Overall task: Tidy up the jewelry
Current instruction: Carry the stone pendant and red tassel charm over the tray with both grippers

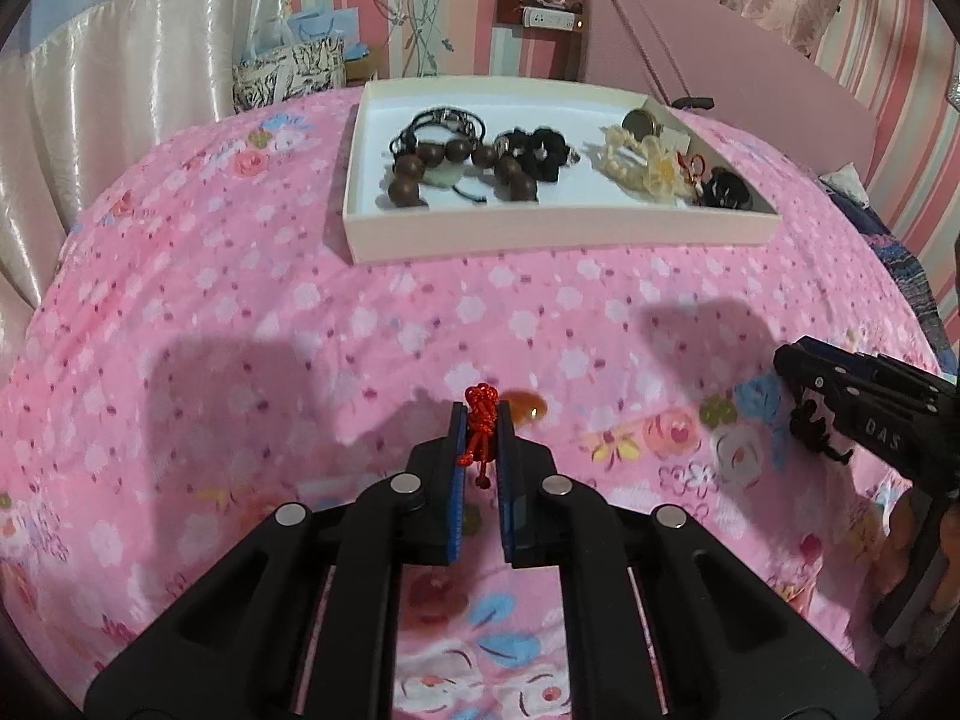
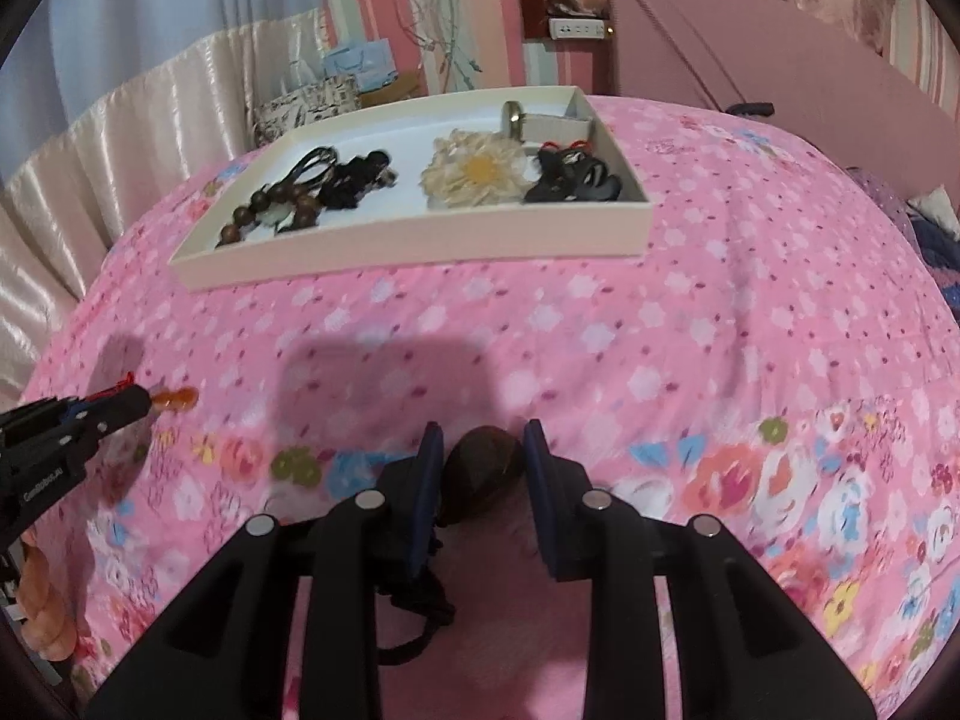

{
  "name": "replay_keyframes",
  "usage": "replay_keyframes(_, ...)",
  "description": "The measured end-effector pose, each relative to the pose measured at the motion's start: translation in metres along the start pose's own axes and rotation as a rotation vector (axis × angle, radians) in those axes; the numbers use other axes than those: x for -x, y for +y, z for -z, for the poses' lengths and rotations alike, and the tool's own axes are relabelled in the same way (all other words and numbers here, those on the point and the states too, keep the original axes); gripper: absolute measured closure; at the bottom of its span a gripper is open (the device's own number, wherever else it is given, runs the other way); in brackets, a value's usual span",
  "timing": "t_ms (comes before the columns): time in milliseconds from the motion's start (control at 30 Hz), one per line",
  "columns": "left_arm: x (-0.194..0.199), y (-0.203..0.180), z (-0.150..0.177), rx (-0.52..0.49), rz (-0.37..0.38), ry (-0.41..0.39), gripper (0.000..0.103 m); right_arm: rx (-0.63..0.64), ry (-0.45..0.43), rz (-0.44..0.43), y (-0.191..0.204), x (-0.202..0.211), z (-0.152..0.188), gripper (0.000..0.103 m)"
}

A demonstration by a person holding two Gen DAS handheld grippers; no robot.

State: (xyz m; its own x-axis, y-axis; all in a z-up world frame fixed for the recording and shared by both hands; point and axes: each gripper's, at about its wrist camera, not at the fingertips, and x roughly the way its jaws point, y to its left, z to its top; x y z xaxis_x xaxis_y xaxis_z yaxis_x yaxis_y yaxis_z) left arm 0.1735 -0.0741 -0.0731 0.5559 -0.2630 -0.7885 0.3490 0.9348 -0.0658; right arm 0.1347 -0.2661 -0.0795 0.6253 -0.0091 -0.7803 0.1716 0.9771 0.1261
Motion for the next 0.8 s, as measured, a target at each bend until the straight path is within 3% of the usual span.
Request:
replay_keyframes(500, 0.024, 0.011, -0.045, 0.006, 0.065, -0.082, 0.097, -0.03, -0.071, 0.009, -0.015, 0.016, -0.041, 0.077)
replay_keyframes(800, 0.028, 0.005, -0.082, -0.006, 0.108, -0.118, 0.097, -0.045, -0.157, -0.018, -0.012, 0.035, -0.087, 0.077)
